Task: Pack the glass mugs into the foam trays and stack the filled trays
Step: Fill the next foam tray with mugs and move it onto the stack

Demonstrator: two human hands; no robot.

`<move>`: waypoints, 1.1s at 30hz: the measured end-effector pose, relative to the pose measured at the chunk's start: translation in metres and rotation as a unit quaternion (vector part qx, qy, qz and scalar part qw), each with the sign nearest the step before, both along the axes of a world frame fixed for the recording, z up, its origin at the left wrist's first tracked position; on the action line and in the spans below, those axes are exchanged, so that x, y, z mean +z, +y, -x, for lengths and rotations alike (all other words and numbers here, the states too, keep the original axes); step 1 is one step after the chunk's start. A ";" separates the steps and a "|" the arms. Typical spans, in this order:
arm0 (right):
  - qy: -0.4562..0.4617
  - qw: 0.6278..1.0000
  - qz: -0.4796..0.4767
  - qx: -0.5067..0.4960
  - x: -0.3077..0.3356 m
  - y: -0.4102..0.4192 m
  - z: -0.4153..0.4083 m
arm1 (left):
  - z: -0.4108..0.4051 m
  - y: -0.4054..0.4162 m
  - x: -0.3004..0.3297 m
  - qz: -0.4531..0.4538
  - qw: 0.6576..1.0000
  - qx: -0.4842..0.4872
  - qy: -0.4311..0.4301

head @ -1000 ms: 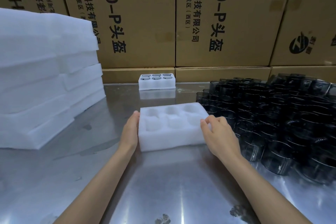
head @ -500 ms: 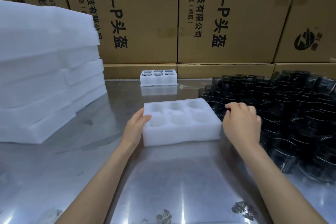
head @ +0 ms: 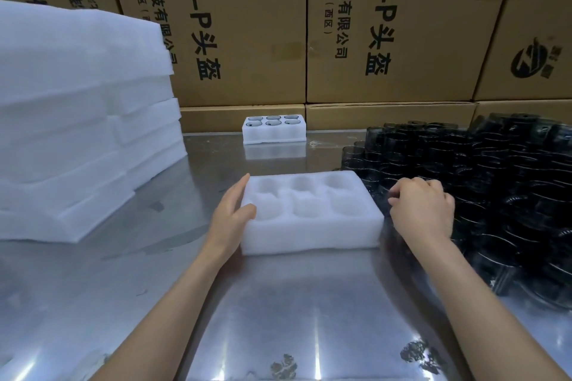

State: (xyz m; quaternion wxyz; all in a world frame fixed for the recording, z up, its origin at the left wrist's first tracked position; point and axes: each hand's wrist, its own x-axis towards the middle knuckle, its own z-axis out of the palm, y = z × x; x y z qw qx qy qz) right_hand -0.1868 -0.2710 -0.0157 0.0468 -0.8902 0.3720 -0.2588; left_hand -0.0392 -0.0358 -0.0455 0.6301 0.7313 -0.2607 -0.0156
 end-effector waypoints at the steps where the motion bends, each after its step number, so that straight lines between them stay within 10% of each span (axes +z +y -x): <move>1: -0.027 1.000 -0.002 0.000 0.002 0.000 0.000 | 0.001 0.000 0.000 -0.014 1.000 0.001 -0.011; 7: -0.261 0.959 -0.049 0.100 0.012 0.009 -0.001 | 0.001 -0.002 -0.001 -0.040 0.999 -0.005 -0.035; 18: -0.325 0.812 -0.393 0.284 0.020 0.056 -0.027 | 0.002 -0.003 -0.001 -0.042 0.998 -0.006 -0.044; 33: -0.101 0.923 -0.057 0.366 0.013 0.082 -0.093 | 0.000 -0.006 -0.003 -0.018 1.000 -0.009 -0.012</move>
